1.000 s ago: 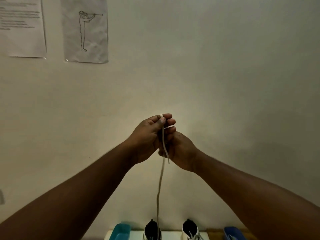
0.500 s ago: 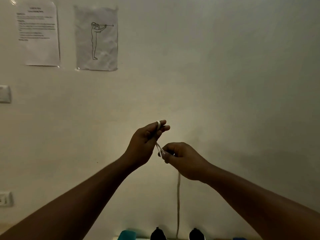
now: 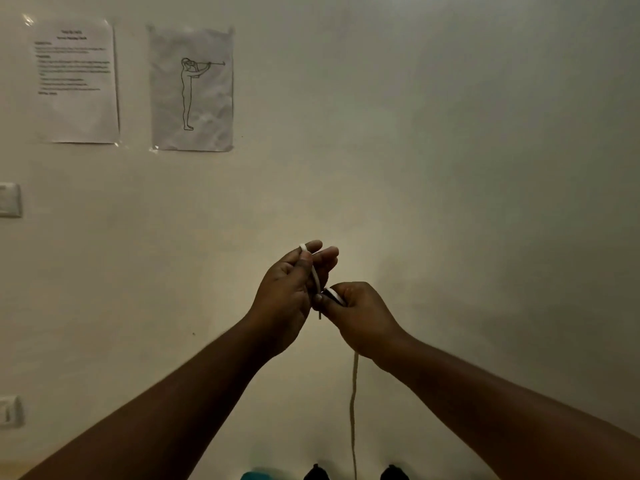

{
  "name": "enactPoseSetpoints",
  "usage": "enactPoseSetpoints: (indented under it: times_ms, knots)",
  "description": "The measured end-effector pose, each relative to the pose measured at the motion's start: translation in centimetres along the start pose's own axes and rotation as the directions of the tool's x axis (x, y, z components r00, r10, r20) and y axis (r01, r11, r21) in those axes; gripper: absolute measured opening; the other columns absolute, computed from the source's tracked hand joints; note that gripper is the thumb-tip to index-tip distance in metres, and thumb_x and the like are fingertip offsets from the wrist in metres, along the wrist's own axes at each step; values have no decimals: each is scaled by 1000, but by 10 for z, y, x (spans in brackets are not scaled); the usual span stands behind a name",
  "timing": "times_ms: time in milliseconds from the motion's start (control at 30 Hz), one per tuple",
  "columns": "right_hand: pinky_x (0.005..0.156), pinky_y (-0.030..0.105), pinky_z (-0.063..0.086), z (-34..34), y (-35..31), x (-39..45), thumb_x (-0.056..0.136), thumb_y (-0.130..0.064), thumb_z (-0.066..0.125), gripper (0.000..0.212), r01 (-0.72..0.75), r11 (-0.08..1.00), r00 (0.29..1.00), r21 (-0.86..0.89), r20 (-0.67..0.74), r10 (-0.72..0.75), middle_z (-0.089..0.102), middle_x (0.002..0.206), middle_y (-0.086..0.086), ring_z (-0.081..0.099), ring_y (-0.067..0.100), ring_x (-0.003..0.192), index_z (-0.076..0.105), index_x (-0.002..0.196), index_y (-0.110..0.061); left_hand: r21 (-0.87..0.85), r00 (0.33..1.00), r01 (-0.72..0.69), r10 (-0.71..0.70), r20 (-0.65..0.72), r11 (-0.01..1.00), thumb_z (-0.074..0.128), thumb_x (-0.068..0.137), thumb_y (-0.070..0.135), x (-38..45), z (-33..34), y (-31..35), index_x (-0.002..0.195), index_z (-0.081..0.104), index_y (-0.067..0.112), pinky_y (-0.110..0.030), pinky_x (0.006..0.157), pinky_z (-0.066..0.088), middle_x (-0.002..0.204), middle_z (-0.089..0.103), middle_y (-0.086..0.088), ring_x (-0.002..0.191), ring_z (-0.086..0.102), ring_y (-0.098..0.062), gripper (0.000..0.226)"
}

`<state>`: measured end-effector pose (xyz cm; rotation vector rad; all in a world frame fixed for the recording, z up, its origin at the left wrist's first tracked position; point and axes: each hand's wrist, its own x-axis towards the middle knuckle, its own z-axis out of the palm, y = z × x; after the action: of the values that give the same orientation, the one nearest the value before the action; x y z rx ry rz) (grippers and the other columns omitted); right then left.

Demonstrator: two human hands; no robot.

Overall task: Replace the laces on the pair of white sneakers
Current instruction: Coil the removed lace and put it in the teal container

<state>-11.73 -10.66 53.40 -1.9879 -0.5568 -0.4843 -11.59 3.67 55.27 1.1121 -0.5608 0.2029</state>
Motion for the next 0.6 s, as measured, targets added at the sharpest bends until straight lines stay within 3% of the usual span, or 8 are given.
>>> enactPoseSetpoints:
  times_ms: [133, 200, 367, 467, 600]
  knots:
    - [48, 26, 29, -1, 1, 1, 101, -36, 62, 45, 3, 1000, 1000, 3, -25, -3, 38, 51, -7, 32, 8, 47, 61, 73, -1, 129, 996, 85, -80, -43, 988, 51, 104, 1, -6, -8, -8, 140, 53, 10, -26, 90, 57, 124, 73, -3, 116, 69, -14, 37]
    - [45, 23, 28, -2, 3, 0, 102, -37, 62, 44, -3, 1000, 1000, -11, 11, 4, 39, 47, -8, 32, 6, 44, 63, 70, -6, 136, 994, 93, -85, -62, 986, 54, 100, -6, -10, -10, -15, 139, 55, 6, -27, 90, 57, 121, 74, -4, 112, 71, -15, 41]
    - [50, 28, 33, 0, 1, -8, 103, -47, 55, 42, -20, 993, 996, -113, 81, 29, 47, 55, -5, 38, 7, 47, 67, 75, -17, -3, 985, 66, -65, -162, 998, 50, 101, -8, -10, -14, -16, 130, 60, 5, -30, 86, 59, 116, 76, -8, 110, 73, -20, 33]
    - [55, 29, 36, -3, -1, -21, 105, -45, 49, 37, -5, 964, 979, -265, 197, 59, 50, 63, -7, 42, 8, 53, 67, 86, -19, -43, 984, 11, -19, -177, 999, 48, 101, -9, -7, -19, -13, 130, 60, 6, -34, 94, 56, 118, 75, -9, 113, 71, -21, 34]
    - [58, 28, 38, -15, -17, -28, 103, -43, 54, 37, 97, 902, 938, -421, 341, 59, 50, 71, -7, 44, 9, 60, 51, 74, -20, 242, 993, -84, 102, -60, 966, 49, 100, -11, -12, -26, -11, 135, 59, 11, -30, 98, 56, 121, 75, -3, 118, 69, -17, 42]
